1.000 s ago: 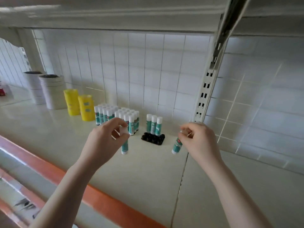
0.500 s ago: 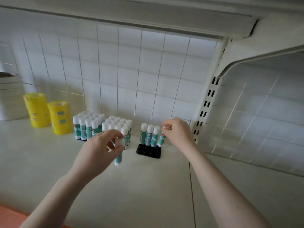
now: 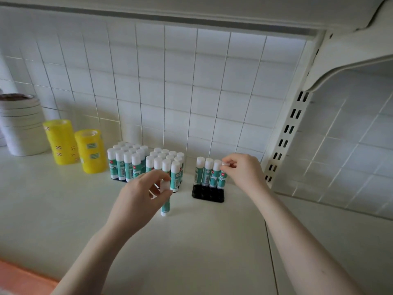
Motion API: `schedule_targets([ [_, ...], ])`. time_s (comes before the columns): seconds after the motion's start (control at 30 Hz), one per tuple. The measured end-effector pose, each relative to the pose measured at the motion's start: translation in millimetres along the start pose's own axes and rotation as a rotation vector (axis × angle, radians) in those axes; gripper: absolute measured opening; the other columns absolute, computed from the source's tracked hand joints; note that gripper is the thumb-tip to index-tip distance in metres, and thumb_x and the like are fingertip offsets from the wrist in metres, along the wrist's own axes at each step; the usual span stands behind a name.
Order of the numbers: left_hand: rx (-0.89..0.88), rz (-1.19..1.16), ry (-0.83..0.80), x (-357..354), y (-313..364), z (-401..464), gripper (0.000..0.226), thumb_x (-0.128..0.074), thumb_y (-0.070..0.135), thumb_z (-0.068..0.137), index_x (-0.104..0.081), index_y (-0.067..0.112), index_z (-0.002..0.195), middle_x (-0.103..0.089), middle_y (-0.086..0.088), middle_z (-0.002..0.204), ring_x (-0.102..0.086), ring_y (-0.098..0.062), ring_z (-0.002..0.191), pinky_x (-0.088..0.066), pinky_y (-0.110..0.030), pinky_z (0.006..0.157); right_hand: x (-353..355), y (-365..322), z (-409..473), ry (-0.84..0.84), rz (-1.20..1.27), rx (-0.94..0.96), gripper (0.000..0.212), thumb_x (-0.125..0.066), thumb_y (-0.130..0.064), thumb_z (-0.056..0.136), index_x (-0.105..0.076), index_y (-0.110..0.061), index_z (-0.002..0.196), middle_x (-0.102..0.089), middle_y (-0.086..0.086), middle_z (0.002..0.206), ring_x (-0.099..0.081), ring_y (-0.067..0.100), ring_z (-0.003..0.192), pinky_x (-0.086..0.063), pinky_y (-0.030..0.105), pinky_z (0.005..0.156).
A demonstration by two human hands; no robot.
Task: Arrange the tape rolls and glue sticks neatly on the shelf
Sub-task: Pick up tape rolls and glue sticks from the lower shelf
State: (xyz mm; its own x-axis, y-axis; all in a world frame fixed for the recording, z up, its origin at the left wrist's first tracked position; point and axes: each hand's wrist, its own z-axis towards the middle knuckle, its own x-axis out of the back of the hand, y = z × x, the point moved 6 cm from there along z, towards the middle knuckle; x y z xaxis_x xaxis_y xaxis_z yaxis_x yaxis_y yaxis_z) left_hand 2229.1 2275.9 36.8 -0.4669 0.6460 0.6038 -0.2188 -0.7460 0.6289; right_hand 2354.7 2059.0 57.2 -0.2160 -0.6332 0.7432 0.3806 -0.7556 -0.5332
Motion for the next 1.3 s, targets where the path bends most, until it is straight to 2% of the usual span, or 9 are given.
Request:
schedule_targets([
  [0.27,-0.002,-0.009,-0.012,-4.0,-1.9,1.8,0.020,-0.072,0.017,0.077,-0.062,0.029,0.089,-0.060,0.016,0.071,-0.058,-0.002,0.073,-0.049,-0.021,0.062,-5.1,5.1,-3.6,0.074,0.034,0.030,0.011,-0.068,-0.013,0.081,-0.073,-0.011,0.090,-0.071,0.003,0.085,-0.065,0.021,0.082,-0.049,0.032,0.077],
  [0.37,-0.021,0.004,-0.027,-1.7,2.8,4.8,0.018,-0.070,0.019,0.078,-0.059,0.032,0.085,-0.059,0.017,0.070,-0.058,0.000,0.072,-0.047,-0.019,0.061,-6.3,4.9,-9.2,0.084,-0.021,0.098,0.019,-0.066,-0.018,0.085,-0.070,-0.012,0.102,-0.069,0.004,0.095,-0.064,0.023,0.088,-0.045,0.029,0.074],
  [0.47,-0.065,0.015,-0.049,0.0,12.7,14.8,0.015,-0.068,0.018,0.078,-0.059,0.028,0.083,-0.059,0.016,0.072,-0.058,0.000,0.073,-0.049,-0.021,0.064,0.5,3.0,-18.4,0.138,-0.078,0.169,0.035,-0.061,-0.024,0.090,-0.060,-0.010,0.122,-0.064,0.008,0.113,-0.059,0.025,0.102,-0.044,0.033,0.079],
  [0.57,-0.115,0.029,-0.082,-2.3,25.9,30.9,0.009,-0.066,0.016,0.080,-0.061,0.020,0.085,-0.060,0.014,0.075,-0.057,-0.001,0.074,-0.048,-0.023,0.066,18.0,0.7,-26.4,0.207,-0.159,0.226,0.033,-0.061,-0.017,0.089,-0.060,-0.006,0.121,-0.063,0.011,0.110,-0.059,0.030,0.101,-0.044,0.035,0.077],
  [0.7,-0.174,0.046,-0.145,-14.9,46.7,53.6,0.008,-0.065,0.017,0.080,-0.061,0.019,0.087,-0.061,0.012,0.077,-0.058,-0.003,0.072,-0.049,-0.029,0.068,24.3,15.8,-42.6,0.072,-0.283,0.156,0.033,-0.057,-0.019,0.090,-0.060,-0.011,0.122,-0.061,0.008,0.115,-0.058,0.030,0.104,-0.047,0.038,0.082],
  [0.83,-0.147,0.095,-0.197,-31.6,55.3,70.7,0.008,-0.063,0.020,0.080,-0.059,0.022,0.087,-0.061,0.012,0.079,-0.060,-0.014,0.079,-0.051,-0.035,0.072,22.1,38.5,-66.1,-0.081,-0.371,0.069,0.034,-0.046,-0.027,0.095,-0.054,-0.021,0.128,-0.056,-0.003,0.122,-0.053,0.019,0.111,-0.043,0.029,0.081],
  [0.97,-0.144,0.203,-0.211,-46.3,56.1,80.7,0.011,-0.061,0.024,0.082,-0.059,0.023,0.092,-0.057,0.014,0.079,-0.059,-0.013,0.081,-0.047,-0.029,0.068,15.8,59.6,-78.1,-0.119,-0.482,0.040,0.024,-0.044,-0.028,0.094,-0.062,-0.016,0.106,-0.060,-0.002,0.106,-0.056,0.018,0.097,-0.043,0.030,0.073],
  [1.1,-0.143,0.250,-0.223,-59.8,54.1,85.5,0.013,-0.059,0.027,0.083,-0.059,0.022,0.096,-0.058,0.011,0.084,-0.059,-0.016,0.083,-0.047,-0.031,0.068,9.6,68.4,-84.1,-0.012,-0.406,0.117,0.006,-0.067,-0.014,0.080,-0.065,-0.015,0.074,-0.061,-0.002,0.077,-0.059,0.022,0.069,-0.033,0.025,0.055],
  [1.3,-0.130,0.223,-0.212,-73.0,49.7,86.5,0.013,-0.060,0.028,0.084,-0.059,0.023,0.096,-0.063,0.010,0.089,-0.059,-0.014,0.083,-0.050,-0.033,0.069,8.5,73.4,-83.7,0.054,-0.402,0.168,0.014,-0.074,-0.012,0.072,-0.064,-0.018,0.066,-0.059,-0.003,0.069,-0.057,0.019,0.063,-0.034,0.022,0.054],
])
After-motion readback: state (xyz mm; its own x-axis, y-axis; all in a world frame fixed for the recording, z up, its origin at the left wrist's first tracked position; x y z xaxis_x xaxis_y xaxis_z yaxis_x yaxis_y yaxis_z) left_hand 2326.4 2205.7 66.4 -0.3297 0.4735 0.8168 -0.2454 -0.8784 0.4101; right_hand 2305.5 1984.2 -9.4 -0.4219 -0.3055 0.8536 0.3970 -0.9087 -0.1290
